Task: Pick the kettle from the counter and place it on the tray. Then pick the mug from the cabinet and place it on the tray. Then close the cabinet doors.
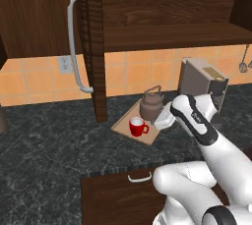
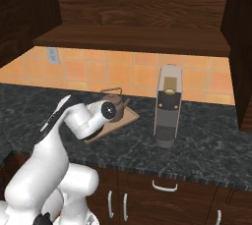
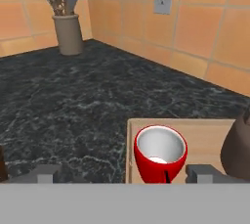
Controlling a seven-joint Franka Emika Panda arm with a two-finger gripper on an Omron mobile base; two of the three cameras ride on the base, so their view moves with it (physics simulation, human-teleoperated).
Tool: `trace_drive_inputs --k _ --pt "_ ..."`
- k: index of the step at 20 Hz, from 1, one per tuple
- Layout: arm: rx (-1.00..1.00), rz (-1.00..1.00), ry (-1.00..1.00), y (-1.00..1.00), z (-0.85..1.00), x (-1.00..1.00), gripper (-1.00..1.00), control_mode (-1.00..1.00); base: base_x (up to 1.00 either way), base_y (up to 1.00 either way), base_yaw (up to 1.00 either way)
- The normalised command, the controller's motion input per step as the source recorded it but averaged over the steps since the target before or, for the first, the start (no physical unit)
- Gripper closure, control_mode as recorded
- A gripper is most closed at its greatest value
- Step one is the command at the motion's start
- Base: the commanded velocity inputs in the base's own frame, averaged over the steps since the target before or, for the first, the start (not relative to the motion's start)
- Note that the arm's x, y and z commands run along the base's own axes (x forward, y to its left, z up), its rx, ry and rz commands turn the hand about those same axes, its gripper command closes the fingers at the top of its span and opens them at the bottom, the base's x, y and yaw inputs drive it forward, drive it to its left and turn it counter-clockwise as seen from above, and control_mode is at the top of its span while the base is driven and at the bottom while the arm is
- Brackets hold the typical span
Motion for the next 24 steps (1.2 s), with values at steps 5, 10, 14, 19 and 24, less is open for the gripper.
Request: trace_drive_inputs --k 5,10,14,19,24 --pt "0.0 0.19 -0.06 0.0 0.57 -0.62 -1.0 -1.0 0.0 0.0 0.0" --pt "0.0 0.25 -0.07 0.0 0.52 -0.57 -1.0 -1.0 0.0 0.0 0.0" --pt "-0.03 0.22 -0.1 0.0 0.51 -0.53 -1.0 -1.0 0.0 0.0 0.0" --pt "-0.04 0.16 -0.1 0.0 0.54 -0.49 -1.0 -1.0 0.0 0.0 0.0" --pt "-0.05 0.1 -0.18 0.02 0.46 -0.42 -1.0 -1.0 0.0 0.0 0.0"
